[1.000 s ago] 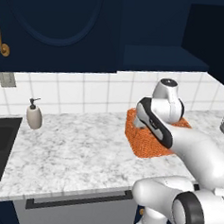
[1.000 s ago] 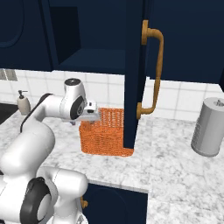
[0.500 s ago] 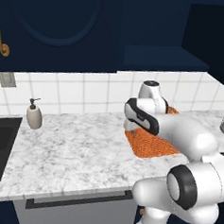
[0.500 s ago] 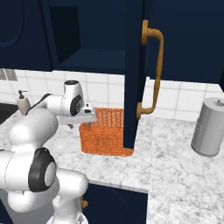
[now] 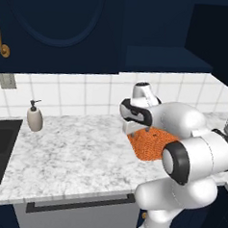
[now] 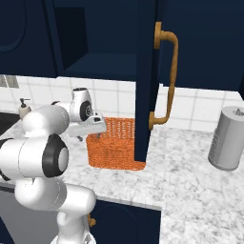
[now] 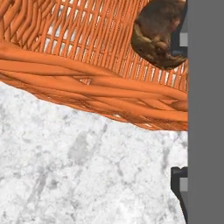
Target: Open the cabinet, pick up the bread from the cabinet and place it in the basket. Then move the basket to the dining counter.
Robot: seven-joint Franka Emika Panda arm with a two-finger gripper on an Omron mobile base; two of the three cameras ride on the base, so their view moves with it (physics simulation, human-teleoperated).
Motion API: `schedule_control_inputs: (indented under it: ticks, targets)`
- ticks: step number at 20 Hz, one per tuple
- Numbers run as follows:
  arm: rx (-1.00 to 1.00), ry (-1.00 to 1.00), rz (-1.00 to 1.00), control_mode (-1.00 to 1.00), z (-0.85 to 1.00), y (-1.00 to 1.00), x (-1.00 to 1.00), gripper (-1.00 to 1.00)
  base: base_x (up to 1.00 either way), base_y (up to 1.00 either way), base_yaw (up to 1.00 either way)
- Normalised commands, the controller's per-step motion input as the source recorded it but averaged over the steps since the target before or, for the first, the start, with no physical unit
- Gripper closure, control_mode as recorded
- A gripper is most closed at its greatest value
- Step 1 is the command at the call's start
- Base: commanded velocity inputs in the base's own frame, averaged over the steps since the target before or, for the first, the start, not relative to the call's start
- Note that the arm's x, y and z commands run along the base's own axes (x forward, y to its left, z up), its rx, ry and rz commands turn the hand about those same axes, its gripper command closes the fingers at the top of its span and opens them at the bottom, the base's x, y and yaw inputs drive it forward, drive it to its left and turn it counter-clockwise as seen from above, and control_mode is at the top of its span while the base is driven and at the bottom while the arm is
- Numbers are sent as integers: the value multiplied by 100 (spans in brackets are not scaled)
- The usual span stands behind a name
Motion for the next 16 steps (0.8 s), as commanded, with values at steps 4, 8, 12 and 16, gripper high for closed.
schedule_control_inputs:
  ticks: [4, 8, 12, 16]
  targets:
    - [-3, -4, 6, -100, -50, 0, -9, -100, 0, 0, 0]
    - [1, -13, 3, -100, -65, -4, -11, -100, 0, 0, 0]
    - [5, -5, 5, -100, -31, -15, -3, -100, 0, 0, 0]
    - [4, -1, 3, -100, -26, 0, -2, 100, 0, 0, 0]
